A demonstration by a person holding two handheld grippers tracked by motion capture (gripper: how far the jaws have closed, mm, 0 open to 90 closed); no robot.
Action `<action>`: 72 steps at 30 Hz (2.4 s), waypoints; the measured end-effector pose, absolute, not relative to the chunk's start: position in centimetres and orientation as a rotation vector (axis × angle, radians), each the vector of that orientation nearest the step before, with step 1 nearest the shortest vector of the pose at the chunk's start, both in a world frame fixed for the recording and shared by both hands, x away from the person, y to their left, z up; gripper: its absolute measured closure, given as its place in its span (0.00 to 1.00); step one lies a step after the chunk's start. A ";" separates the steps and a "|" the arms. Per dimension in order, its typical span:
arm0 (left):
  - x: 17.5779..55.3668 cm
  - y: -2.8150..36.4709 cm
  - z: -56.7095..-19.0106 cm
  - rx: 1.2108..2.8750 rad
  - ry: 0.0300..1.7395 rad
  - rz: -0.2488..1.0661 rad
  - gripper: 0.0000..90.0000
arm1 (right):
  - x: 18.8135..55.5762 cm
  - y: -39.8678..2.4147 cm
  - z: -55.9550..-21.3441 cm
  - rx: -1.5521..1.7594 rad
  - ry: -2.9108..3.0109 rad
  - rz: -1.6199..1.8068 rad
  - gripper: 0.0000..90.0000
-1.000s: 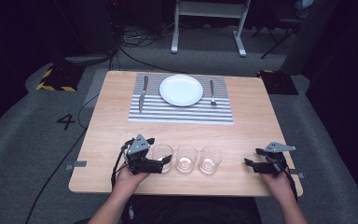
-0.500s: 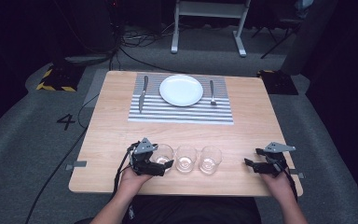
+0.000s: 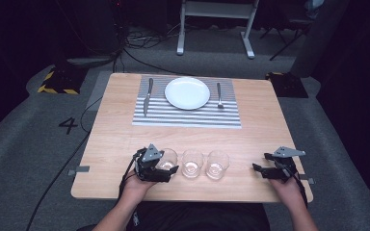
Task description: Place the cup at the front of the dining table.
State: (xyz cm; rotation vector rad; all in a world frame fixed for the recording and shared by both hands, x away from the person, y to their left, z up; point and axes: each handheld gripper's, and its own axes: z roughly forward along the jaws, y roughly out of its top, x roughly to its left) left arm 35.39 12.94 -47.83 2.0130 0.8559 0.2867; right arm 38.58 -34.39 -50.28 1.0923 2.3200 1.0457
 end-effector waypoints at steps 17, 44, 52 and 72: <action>35.1 14.9 -43.6 1.988 0.910 0.327 0.21 | 38.7 -34.5 -50.3 1.101 2.319 1.044 0.29; 38.1 15.4 -37.2 1.865 0.883 0.431 0.21 | 38.6 -34.4 -50.3 1.112 2.309 1.043 0.29; 40.1 15.4 -35.9 1.843 0.901 0.451 0.21 | 38.6 -34.4 -50.3 1.113 2.311 1.042 0.29; 45.1 14.0 -33.9 1.819 0.889 0.558 0.21 | 38.6 -34.4 -50.3 1.115 2.311 1.042 0.28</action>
